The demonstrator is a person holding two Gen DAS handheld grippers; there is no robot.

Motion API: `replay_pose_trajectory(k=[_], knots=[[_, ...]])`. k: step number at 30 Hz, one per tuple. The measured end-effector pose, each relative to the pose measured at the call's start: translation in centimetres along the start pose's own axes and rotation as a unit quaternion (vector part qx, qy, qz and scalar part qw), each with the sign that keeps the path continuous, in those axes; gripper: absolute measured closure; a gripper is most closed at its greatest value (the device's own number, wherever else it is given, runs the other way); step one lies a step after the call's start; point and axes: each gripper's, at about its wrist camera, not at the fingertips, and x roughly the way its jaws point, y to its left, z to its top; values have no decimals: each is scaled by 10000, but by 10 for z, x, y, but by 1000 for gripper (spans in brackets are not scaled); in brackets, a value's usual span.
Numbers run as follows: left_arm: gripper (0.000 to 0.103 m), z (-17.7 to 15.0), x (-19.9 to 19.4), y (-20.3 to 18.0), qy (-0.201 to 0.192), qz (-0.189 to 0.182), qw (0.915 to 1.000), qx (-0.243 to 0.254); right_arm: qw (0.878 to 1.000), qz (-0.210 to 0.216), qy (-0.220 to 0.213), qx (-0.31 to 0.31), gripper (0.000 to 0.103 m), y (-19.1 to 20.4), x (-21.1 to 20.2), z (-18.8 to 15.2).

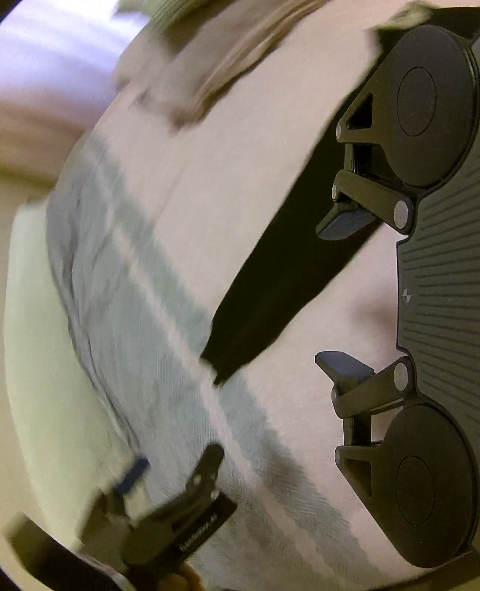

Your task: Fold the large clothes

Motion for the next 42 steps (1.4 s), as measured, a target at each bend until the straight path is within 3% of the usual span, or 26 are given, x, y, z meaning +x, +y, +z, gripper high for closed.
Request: replay_pose_trajectory(k=[3,8,12,15,17,18,21,23,26,32,35,39,42], knots=[[3,-9,27,27,50,48,9998,209,9987,105,-139,-489,47,27,58,23],[3,-25,59,65,55,44,10000,-41,9932,120,-257,-1126,51,64,139,52],[3,-35,74,83,97,16,9994,-323,9880,-80,-28,-1544,59,79,186,51],[3,-38,74,89,58,59,9990,-442,9848,-270,-82,-1711,68,81,199,46],[3,-39,72,92,46,84,9986,-524,9857,-283,-85,-1660,100,78,199,47],[3,-39,70,92,53,89,9984,-559,9875,-244,-94,-1555,103,75,195,49],[4,-36,60,88,-1,130,9980,-621,9950,-145,-488,-864,103,56,154,58],[4,-30,48,80,-82,80,9978,-655,9973,-52,-736,-48,103,31,117,60],[4,-16,32,58,-220,9,9979,-602,9877,-191,-1169,1025,103,-13,58,52],[4,31,4,-25,-565,-498,9966,-335,9375,-826,-2077,2668,103,-129,-60,0],[4,57,-6,-83,-729,-730,9946,-84,9005,-1292,-2539,3285,103,-196,-125,-45],[4,82,-14,-164,-884,-989,9910,190,8360,-2246,-2976,4026,103,-270,-205,-142],[4,91,-9,-227,-841,-1147,9892,356,7952,-2641,-2670,4761,103,-312,-218,-236]])
